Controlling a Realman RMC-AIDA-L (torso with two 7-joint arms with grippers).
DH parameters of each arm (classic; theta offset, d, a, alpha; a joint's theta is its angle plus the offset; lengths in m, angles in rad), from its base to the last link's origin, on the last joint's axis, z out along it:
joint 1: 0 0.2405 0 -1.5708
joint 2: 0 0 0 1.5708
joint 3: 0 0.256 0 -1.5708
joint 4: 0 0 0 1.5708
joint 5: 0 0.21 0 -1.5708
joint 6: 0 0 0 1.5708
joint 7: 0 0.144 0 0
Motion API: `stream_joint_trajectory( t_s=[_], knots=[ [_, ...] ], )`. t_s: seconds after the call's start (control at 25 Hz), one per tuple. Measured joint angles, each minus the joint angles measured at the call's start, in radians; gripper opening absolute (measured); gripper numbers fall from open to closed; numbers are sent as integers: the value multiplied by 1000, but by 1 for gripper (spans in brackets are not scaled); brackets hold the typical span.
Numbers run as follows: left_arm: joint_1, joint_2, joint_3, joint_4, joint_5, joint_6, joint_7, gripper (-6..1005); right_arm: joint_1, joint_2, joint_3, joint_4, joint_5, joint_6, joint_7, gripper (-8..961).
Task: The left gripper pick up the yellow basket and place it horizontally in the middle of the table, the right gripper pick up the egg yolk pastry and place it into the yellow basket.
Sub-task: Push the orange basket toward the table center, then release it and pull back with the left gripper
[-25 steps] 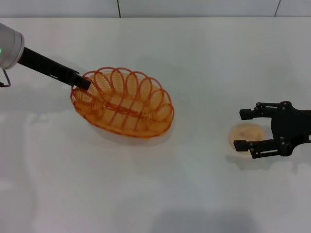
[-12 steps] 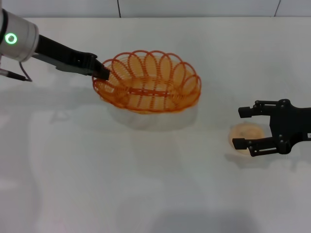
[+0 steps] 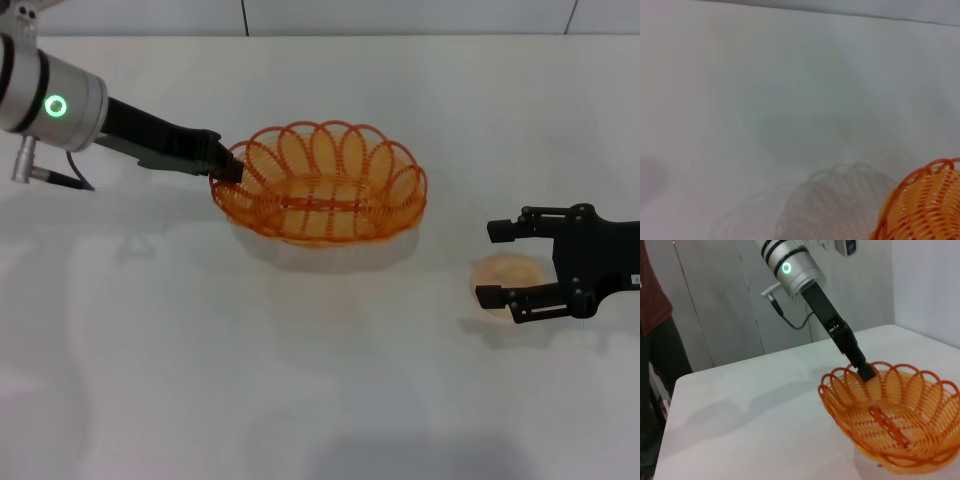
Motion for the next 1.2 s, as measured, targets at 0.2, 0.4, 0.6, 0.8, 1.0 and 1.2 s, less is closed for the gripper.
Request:
stream_joint_trajectory(
  t_s=[0.2,0.4,0.6,0.8,1.0,1.2],
  knots=[
    [-7,-3,0,-55,-2,-46,12,72,-1,0,-3,0,2,-3,0,829],
    [-14,-12,0,-100,-1,-83,34,78,-3,0,-3,2,2,-4,0,830],
    [-20,-29,0,-121,-1,-107,53,84,-4,0,-3,8,2,-5,-1,829],
    [-27,-36,0,-153,2,-133,70,90,-2,0,-3,11,2,-5,-3,829],
    [-27,-42,4,-171,4,-153,74,96,-3,0,-3,12,2,-5,-3,829],
    [-28,-45,12,-172,-1,-156,74,102,-3,0,-3,12,2,-5,-3,830]
  ],
)
